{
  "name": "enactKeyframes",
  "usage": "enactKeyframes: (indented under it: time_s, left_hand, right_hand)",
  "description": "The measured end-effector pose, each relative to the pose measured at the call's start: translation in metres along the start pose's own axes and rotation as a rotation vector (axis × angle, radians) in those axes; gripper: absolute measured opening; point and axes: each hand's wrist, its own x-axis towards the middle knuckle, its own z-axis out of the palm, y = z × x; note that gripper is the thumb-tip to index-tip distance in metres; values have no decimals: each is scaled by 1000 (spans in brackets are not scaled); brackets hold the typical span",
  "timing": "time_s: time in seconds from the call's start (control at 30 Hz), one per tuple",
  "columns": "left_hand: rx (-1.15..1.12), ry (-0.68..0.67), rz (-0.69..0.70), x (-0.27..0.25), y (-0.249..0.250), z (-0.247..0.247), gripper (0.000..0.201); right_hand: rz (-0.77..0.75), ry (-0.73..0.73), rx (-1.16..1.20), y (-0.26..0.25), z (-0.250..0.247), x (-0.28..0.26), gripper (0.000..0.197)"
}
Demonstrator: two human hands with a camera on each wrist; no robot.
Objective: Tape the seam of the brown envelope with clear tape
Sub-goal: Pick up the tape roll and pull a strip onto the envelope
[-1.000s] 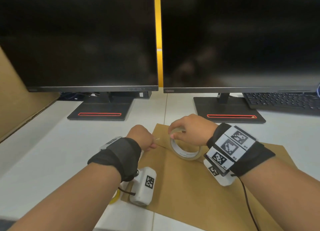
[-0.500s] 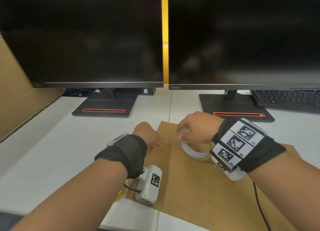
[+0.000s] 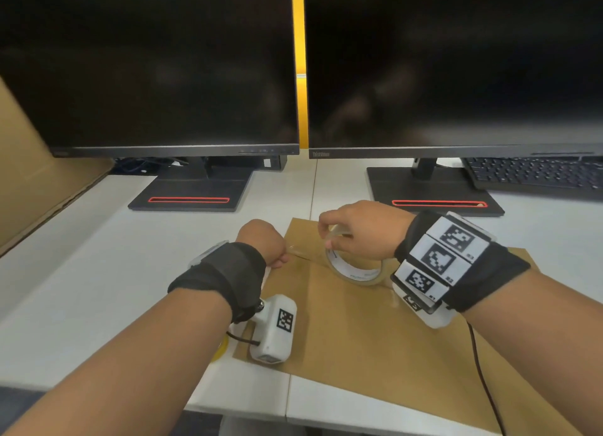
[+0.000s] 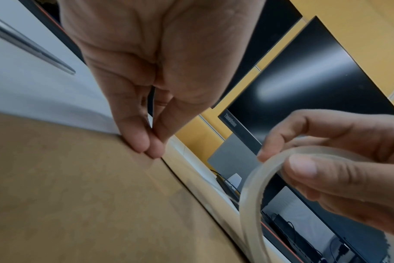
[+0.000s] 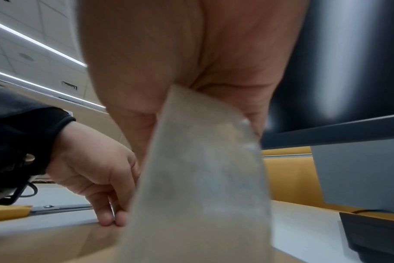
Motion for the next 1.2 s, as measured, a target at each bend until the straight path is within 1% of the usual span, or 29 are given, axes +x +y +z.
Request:
enactKeyframes:
  time_s: [0.1, 0.2, 0.37, 0.63, 0.7, 0.8, 0.87, 0.93, 1.03, 1.1, 1.13, 1.2]
  left_hand:
    - [40, 21, -33, 0, 0, -2, 11]
    - [140, 61, -7, 4, -4, 0, 23]
    - [247, 114, 7, 9, -5, 1, 15]
    - [277, 131, -14, 17, -4, 4, 28]
    - [287, 127, 11, 16, -3, 5, 26]
    - [300, 151, 95, 13, 1, 6, 4]
    - [318, 157, 158, 13, 2, 8, 13]
    - [416, 159, 168, 12, 5, 9, 19]
    - [575, 174, 187, 7, 10, 8, 9]
    - [649, 191, 195, 4, 12, 10, 4]
    - [660, 205, 205, 3, 13, 11, 4]
    - [664, 218, 234, -2, 12, 13, 11]
  right_hand:
    - [7, 34, 32, -3, 0, 3, 20]
    - [7, 25, 55, -7, 0, 7, 23]
    - [29, -4, 63, -11, -2, 14, 24]
    - [39, -28, 81, -11, -3, 23, 25]
    - [34, -28, 68, -10, -3, 24, 25]
    - [30, -35, 55, -9, -3, 23, 25]
    - [25, -40, 50, -9, -3, 21, 26]
    - [20, -56, 46, -9, -4, 20, 28]
    - [31, -80, 24, -6, -5, 14, 35]
    - [60, -72, 60, -1, -5, 8, 39]
    - [70, -61, 91, 2, -6, 4, 40]
    - [70, -23, 121, 9, -8, -4, 39]
